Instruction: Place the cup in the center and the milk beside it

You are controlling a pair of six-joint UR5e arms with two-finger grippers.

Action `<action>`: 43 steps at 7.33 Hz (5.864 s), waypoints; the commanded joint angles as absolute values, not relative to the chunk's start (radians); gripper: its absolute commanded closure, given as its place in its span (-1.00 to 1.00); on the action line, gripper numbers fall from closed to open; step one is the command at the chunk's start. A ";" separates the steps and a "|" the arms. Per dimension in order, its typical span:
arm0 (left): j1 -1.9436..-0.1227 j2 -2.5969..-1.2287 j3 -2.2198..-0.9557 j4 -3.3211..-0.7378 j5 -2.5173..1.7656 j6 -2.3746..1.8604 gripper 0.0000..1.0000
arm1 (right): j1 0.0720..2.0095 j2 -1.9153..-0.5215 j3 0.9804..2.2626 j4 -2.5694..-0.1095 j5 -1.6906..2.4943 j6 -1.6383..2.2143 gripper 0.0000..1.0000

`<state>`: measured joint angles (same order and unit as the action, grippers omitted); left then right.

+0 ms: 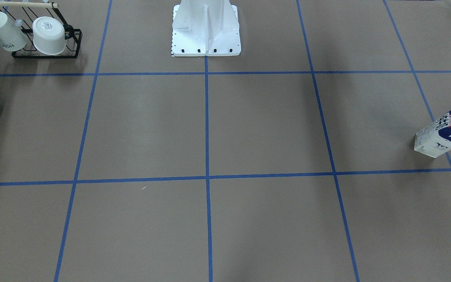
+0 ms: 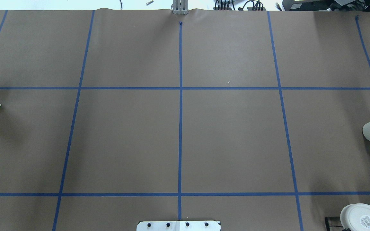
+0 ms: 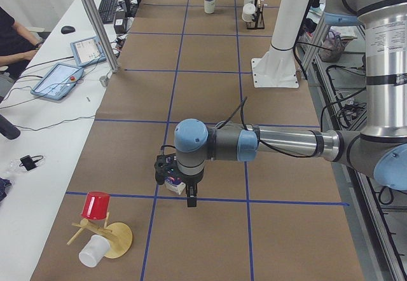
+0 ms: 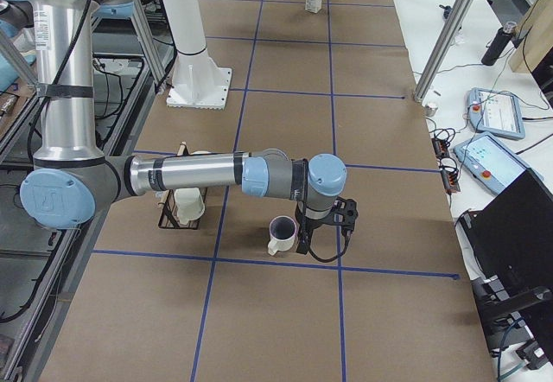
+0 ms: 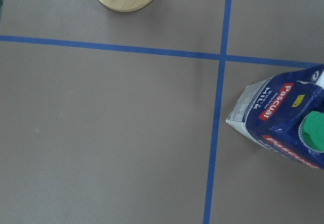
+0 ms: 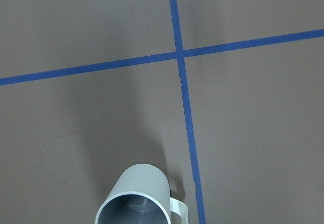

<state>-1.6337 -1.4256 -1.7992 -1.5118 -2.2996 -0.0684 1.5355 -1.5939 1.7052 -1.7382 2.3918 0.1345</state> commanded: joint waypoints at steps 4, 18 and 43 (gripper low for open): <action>-1.634 -1.427 -1.795 -1.516 -2.301 -0.066 -0.96 | 1.536 -1.594 1.698 -1.730 2.390 0.129 -1.00; -1.634 -1.416 -1.746 -1.670 -2.313 -0.074 -0.96 | 1.505 -1.606 1.732 -1.672 2.420 0.054 -1.00; -1.634 -1.437 -1.721 -1.675 -2.327 -0.074 -0.96 | 1.263 -1.306 1.675 -1.353 2.642 0.660 1.00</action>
<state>-1.6337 -1.4330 -1.7296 -1.6728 -2.3271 -0.0736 1.3293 -1.4186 1.6710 -1.3526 2.6651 0.5187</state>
